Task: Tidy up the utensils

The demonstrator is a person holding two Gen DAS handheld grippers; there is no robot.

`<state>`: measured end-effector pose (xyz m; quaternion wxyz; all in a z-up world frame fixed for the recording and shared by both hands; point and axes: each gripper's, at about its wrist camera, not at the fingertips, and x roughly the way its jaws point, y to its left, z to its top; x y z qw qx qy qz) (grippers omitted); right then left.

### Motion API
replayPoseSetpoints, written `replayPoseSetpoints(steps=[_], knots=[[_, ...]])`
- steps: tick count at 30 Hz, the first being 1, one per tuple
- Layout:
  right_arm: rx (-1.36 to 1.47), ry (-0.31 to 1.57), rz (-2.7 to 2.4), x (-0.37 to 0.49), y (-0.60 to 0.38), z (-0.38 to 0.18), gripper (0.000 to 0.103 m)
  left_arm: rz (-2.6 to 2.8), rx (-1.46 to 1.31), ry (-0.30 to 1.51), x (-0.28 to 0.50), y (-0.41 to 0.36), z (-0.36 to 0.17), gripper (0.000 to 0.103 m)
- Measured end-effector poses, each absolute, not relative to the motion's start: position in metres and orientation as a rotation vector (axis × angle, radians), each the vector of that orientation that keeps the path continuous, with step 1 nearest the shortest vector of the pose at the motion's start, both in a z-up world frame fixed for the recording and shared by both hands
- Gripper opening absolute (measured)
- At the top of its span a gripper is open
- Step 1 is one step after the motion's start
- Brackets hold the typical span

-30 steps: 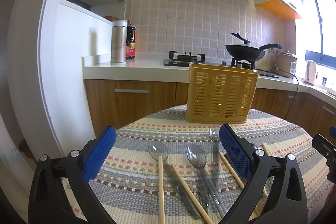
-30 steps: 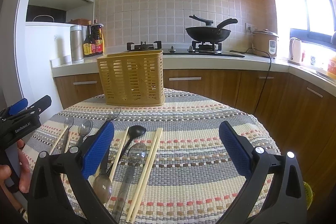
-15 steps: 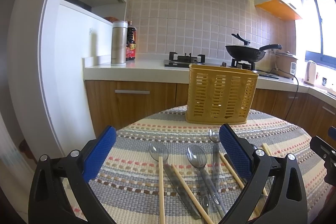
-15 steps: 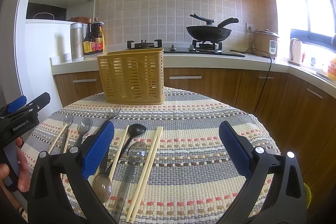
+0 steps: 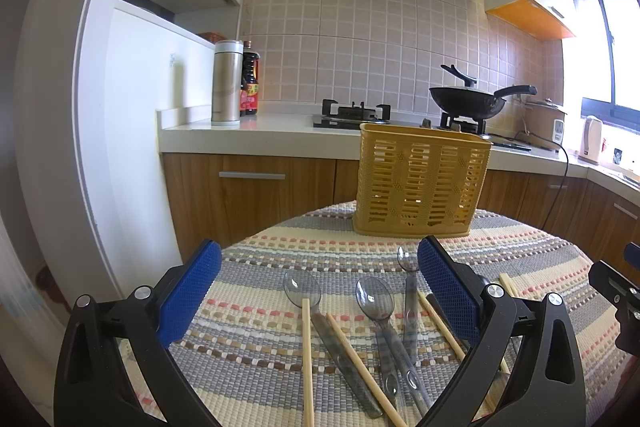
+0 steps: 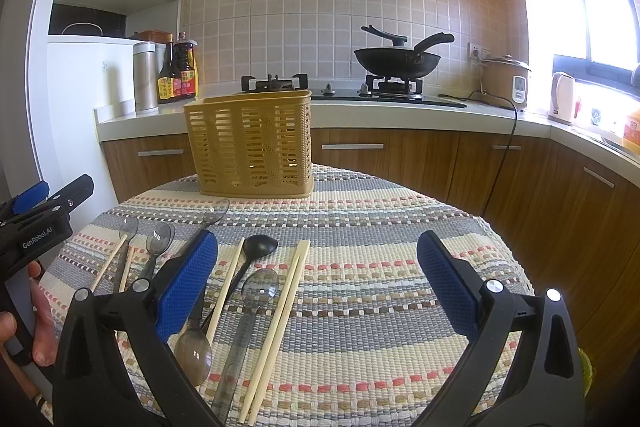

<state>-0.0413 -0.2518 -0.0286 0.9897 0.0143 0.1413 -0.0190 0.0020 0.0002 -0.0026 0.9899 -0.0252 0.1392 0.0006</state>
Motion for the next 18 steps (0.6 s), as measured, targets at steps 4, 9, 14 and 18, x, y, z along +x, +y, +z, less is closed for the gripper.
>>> replayPoseSetpoints(steps=[4, 9, 14, 18], knots=[[0.025, 0.284, -0.045, -0.041, -0.252, -0.03, 0.095, -0.003, -0.054, 0.283, 0.002, 0.0, -0.002, 0.095], [0.01, 0.339, -0.076, -0.031, -0.254, -0.026, 0.095, -0.053, -0.091, 0.344, 0.011, 0.014, 0.002, 0.095], [-0.02, 0.491, -0.064, -0.008, -0.256, -0.009, 0.095, -0.152, -0.126, 0.491, 0.041, 0.044, 0.032, 0.095], [-0.004, 0.643, 0.033, 0.02, -0.258, 0.005, 0.095, -0.236, -0.118, 0.672, 0.075, 0.058, 0.046, 0.086]])
